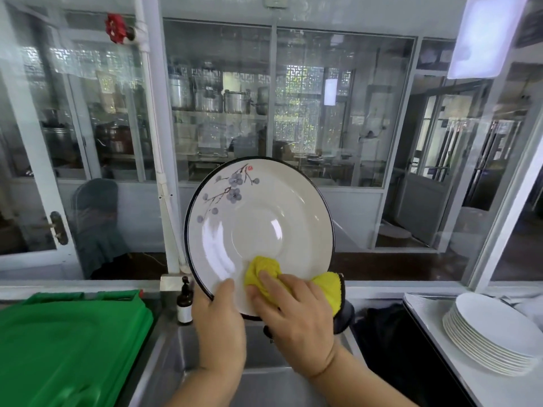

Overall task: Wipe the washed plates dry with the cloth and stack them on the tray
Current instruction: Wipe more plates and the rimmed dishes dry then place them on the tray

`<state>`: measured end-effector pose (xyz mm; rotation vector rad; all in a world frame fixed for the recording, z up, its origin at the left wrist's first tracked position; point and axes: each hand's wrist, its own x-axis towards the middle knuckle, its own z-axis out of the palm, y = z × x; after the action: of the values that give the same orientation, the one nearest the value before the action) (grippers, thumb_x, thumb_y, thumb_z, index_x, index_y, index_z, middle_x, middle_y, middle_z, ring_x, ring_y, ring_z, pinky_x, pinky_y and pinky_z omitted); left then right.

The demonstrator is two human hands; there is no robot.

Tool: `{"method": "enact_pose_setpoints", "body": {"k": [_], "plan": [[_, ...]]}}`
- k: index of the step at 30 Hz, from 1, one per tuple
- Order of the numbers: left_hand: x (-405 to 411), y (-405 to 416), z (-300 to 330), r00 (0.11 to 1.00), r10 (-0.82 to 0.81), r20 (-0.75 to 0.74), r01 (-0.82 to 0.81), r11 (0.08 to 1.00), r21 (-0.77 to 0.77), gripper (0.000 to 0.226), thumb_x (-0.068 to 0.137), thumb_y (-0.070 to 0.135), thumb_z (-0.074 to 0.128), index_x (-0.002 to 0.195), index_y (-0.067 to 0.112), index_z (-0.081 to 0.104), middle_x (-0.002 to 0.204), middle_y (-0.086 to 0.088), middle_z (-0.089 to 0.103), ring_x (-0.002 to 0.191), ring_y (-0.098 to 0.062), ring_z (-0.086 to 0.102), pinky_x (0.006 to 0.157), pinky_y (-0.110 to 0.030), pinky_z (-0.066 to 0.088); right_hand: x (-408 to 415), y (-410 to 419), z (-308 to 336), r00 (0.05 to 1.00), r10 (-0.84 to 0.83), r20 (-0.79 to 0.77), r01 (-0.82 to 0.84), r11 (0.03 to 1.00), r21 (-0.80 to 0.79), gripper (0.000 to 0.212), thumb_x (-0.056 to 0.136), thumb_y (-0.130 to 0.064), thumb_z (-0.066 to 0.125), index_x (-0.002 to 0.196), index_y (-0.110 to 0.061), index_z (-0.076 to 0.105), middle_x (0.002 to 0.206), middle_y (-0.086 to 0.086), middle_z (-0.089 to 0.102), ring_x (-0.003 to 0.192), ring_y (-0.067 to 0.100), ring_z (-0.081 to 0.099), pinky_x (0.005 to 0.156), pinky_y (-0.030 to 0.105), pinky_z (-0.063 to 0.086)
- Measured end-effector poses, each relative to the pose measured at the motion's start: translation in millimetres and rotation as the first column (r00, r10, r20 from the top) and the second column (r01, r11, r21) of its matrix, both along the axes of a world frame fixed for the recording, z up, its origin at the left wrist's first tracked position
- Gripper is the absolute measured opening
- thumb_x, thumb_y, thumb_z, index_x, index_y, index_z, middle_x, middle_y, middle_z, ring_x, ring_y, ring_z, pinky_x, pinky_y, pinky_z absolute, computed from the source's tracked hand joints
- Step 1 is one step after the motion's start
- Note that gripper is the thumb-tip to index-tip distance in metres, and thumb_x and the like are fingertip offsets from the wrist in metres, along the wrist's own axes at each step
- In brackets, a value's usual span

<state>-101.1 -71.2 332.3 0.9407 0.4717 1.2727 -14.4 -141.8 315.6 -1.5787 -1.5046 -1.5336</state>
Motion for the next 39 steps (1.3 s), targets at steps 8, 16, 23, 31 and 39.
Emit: {"method": "enact_pose_setpoints", "body": {"k": [8, 16, 23, 31, 39], "plan": [[-22.6, 53.3, 12.8, 0.970, -0.069, -0.235, 0.110, 0.980, 0.167, 0.024, 0.062, 0.018, 0.055, 0.075, 0.026, 0.074, 0.073, 0.007, 0.073, 0.072, -0.014, 0.064, 0.066, -0.032, 0.048, 41.3, -21.1, 5.5, 0.964, 0.080, 0.252, -0.046, 0.990, -0.135, 0.019, 0.089, -0.013, 0.061, 0.106, -0.021, 0.058, 0.108, 0.003, 0.072, 0.078, 0.025, 0.065, 0.058, 0.029, 0.045], [-32.8, 91.5, 63.0, 0.835, -0.260, -0.485, 0.413, 0.878, 0.242, 0.015, 0.062, 0.020, 0.062, 0.074, 0.018, 0.070, 0.068, 0.002, 0.073, 0.059, -0.010, 0.067, 0.061, -0.030, 0.046, 70.2, -36.8, 23.3, 0.925, 0.104, 0.366, -0.035, 0.981, -0.191, 0.019, 0.090, -0.015, 0.063, 0.107, -0.022, 0.057, 0.102, 0.004, 0.073, 0.075, 0.023, 0.067, 0.057, 0.031, 0.049], [-2.2, -7.4, -1.2, 0.978, -0.180, -0.110, 0.201, 0.953, 0.226, 0.046, 0.068, 0.009, 0.059, 0.105, 0.036, 0.068, 0.104, 0.007, 0.073, 0.095, -0.009, 0.069, 0.074, -0.023, 0.054, 28.6, -12.1, 4.1, 0.997, -0.008, 0.079, 0.011, 0.999, -0.040, 0.018, 0.087, -0.015, 0.062, 0.103, -0.022, 0.067, 0.108, 0.005, 0.071, 0.073, 0.027, 0.064, 0.055, 0.031, 0.046], [-18.0, 19.2, -2.2, 0.971, -0.005, -0.238, 0.062, 0.970, 0.233, 0.026, 0.061, 0.014, 0.051, 0.080, 0.020, 0.068, 0.075, 0.018, 0.071, 0.067, 0.006, 0.062, 0.063, -0.023, 0.046, 21.0, -15.2, -8.9, 0.989, 0.071, 0.132, -0.057, 0.992, -0.112, 0.022, 0.090, -0.014, 0.060, 0.111, -0.022, 0.057, 0.111, 0.004, 0.070, 0.079, 0.025, 0.065, 0.058, 0.031, 0.047], [-45.5, 76.5, 55.6, 0.788, -0.177, -0.590, 0.427, 0.848, 0.316, 0.007, 0.059, 0.016, 0.058, 0.055, 0.018, 0.062, 0.049, 0.011, 0.061, 0.046, 0.001, 0.055, 0.057, -0.029, 0.036, 65.6, -47.0, 22.8, 0.916, 0.123, 0.382, -0.031, 0.971, -0.238, 0.022, 0.091, -0.012, 0.060, 0.110, -0.021, 0.055, 0.100, 0.002, 0.074, 0.076, 0.023, 0.069, 0.059, 0.032, 0.054]]}}
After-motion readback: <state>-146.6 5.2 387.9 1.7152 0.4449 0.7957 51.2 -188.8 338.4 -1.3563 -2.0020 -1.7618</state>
